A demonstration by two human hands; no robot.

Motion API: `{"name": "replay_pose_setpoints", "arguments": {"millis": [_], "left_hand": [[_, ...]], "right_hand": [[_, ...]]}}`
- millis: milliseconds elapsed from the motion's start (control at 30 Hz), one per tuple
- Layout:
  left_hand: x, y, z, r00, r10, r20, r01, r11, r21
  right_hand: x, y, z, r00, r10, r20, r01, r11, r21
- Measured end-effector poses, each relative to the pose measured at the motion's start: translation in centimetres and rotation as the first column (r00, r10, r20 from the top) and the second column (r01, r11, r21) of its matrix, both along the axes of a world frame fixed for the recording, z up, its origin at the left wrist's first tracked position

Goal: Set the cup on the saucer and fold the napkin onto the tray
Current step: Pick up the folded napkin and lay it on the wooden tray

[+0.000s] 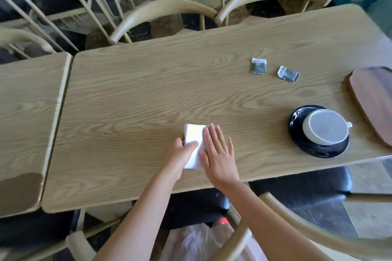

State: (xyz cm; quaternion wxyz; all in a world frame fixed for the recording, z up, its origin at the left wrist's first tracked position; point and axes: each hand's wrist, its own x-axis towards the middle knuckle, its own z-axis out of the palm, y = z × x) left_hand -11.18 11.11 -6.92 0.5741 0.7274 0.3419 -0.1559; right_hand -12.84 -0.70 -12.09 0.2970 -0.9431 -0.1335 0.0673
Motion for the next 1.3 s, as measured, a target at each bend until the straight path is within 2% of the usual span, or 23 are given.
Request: {"name": "replay_pose_setpoints", "arguments": {"millis": [133, 200, 267, 333, 500, 600, 767, 933, 1300], "left_hand": [[-1.1, -0.1, 3.6, 0.987, 0.015, 0.158, 0.014, 0.983, -0.181], [-1.6, -0.1, 5.7, 0.974, 0.02, 0.224, 0.037, 0.968, -0.25], [-2.0, -0.2, 7.7, 0.958, 0.034, 0.284, 0.054, 0.953, -0.297], [-2.3, -0.3, 9.8, 0.943, 0.017, 0.332, 0.105, 0.932, -0.348], [-3.9, -0.4, 13.8, 0.893, -0.167, 0.418, 0.368, 0.805, -0.465], [-5.3, -0.8, 15.0, 0.83, -0.271, 0.487, 0.49, 0.77, -0.407], [-8.7, -2.8, 16.2, 0.784, -0.279, 0.554, 0.487, 0.83, -0.271], [-12.2, -5.5, 17.2, 0.721, -0.301, 0.624, 0.503, 0.846, -0.173], [-15.3, -13.5, 18.3, 0.672, -0.323, 0.666, 0.515, 0.851, -0.106]], "right_hand": [[-0.3, -0.7, 3.9, 0.997, -0.074, 0.038, 0.065, 0.974, 0.215], [-0.3, -1.2, 6.3, 0.993, -0.12, 0.017, 0.104, 0.917, 0.385], [-0.3, -1.9, 9.0, 0.975, -0.16, -0.153, 0.218, 0.808, 0.548], [-0.3, -2.9, 11.6, 0.921, -0.233, -0.313, 0.382, 0.7, 0.603], [-2.0, -6.5, 17.6, 0.838, -0.279, -0.469, 0.542, 0.532, 0.651], [-4.9, -8.1, 20.3, 0.823, -0.318, -0.47, 0.567, 0.487, 0.664], [-11.2, -9.5, 23.3, 0.775, -0.4, -0.49, 0.626, 0.377, 0.683], [-16.5, -11.2, 24.8, 0.689, -0.477, -0.545, 0.706, 0.273, 0.654], [-21.3, -17.8, 25.9, 0.677, -0.61, -0.412, 0.635, 0.199, 0.747]]}}
